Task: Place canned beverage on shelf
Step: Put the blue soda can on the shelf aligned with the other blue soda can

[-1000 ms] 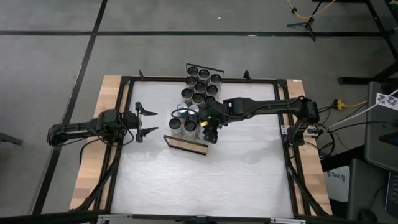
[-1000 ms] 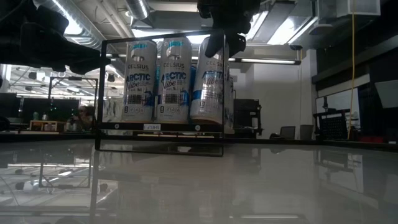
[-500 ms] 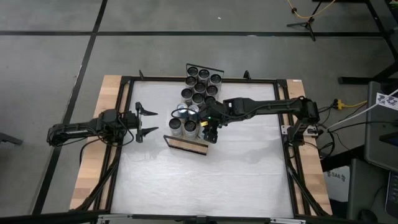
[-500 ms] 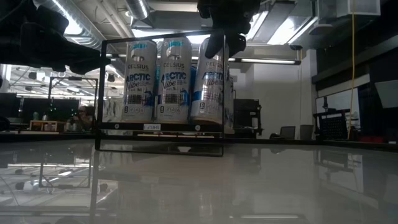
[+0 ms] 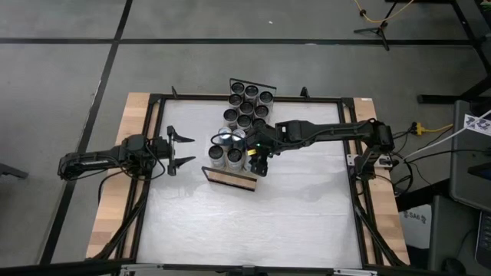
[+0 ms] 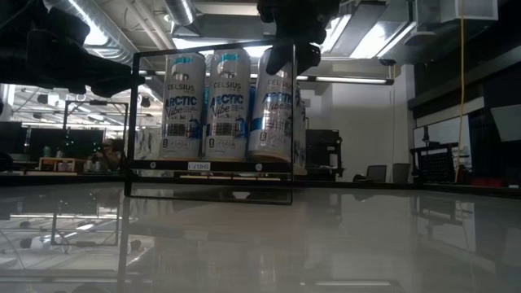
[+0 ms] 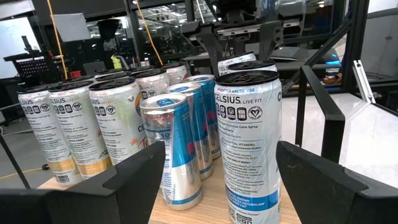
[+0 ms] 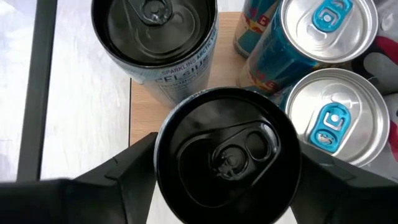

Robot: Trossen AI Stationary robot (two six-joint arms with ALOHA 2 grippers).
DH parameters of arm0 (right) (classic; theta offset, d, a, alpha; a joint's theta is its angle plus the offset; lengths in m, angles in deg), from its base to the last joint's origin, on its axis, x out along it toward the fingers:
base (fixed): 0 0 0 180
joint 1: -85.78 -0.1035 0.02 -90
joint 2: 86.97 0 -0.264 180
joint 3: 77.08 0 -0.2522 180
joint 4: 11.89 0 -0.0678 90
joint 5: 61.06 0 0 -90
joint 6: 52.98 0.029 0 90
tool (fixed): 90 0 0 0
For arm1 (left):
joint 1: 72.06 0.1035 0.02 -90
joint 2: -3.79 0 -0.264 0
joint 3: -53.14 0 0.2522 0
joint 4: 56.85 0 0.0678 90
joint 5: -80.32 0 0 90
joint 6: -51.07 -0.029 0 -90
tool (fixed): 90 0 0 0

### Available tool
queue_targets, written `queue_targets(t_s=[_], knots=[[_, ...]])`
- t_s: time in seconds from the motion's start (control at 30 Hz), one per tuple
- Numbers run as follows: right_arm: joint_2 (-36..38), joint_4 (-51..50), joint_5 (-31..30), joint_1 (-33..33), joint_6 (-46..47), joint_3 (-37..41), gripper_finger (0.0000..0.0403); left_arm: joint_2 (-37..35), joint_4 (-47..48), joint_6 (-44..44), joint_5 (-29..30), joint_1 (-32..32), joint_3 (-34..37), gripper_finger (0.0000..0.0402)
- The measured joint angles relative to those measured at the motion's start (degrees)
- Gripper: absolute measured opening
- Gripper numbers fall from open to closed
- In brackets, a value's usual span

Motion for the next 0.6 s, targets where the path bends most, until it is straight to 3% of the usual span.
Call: queue_targets(t_s=[0.37,0.6], knots=[[0.2,0.3,0.1,0.0,0.0,0.0,0.0373,0.0,0.0,0.0,0.0,0.0,0.0,0.0302],[0.2,0.2,2.0,0.0,0.0,0.0,0.0392,0.0,0.0,0.0,0.0,0.0,0.0,0.0302]])
